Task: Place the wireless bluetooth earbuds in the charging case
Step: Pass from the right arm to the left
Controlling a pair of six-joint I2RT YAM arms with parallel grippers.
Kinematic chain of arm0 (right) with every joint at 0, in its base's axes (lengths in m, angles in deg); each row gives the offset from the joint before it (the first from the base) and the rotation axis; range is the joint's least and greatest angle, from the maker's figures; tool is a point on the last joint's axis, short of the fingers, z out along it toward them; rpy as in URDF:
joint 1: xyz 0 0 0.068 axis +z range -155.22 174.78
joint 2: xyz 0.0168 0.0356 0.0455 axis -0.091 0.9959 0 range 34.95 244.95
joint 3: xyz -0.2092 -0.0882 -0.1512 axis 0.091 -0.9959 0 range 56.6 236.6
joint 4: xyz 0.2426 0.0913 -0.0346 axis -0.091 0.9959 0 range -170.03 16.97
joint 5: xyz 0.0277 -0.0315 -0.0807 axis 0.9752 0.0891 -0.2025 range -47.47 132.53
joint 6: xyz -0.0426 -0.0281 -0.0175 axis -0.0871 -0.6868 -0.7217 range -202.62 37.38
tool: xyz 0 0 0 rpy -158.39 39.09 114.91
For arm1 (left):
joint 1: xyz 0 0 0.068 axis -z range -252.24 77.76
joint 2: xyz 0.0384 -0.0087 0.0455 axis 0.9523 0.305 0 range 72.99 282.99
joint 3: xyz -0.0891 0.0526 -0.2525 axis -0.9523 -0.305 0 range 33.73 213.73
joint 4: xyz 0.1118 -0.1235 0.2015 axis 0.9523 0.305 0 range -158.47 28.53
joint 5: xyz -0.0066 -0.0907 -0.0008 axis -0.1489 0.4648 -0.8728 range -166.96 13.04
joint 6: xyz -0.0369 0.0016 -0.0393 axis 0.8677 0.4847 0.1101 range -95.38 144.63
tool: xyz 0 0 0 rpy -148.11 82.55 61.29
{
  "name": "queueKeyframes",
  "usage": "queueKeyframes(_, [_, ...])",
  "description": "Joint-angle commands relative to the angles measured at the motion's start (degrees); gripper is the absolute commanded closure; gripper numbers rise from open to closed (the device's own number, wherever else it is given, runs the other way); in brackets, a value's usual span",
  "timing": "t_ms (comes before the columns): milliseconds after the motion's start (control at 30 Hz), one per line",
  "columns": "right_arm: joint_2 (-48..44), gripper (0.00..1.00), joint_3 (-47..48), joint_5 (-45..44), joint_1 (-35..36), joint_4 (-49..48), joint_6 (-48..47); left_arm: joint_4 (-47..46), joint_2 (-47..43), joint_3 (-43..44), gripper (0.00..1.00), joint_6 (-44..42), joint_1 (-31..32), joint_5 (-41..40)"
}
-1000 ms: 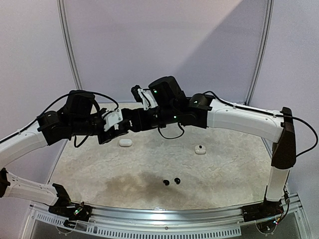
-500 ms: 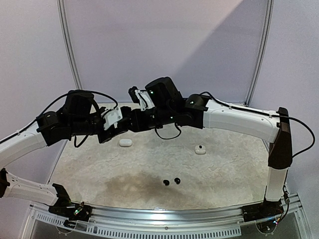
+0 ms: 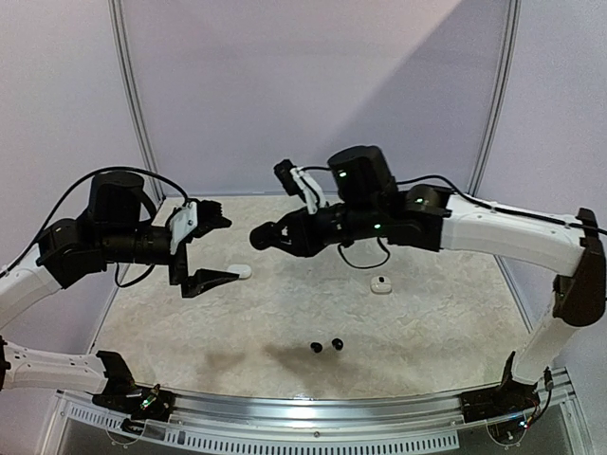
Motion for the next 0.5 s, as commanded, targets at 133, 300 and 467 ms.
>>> queueKeyframes(133, [-15.6,1.00,-9.0,14.3,-0.4,-12.7,-12.0,-1.6,-0.4,1.3,0.08,14.2,-2.4,22.6])
queueKeyframes(300, [-15.8,1.00,-8.4,15.9,-0.4,-14.2,-12.6,-12.1,0.2,0.8,0.28,22.1,-2.5,24.6])
queueKeyframes(467, [-13.8,1.00,-6.7,17.3,-0.4,-14.3,-11.1,-14.8,-1.6,0.0,0.34,11.8,-2.3,18.2])
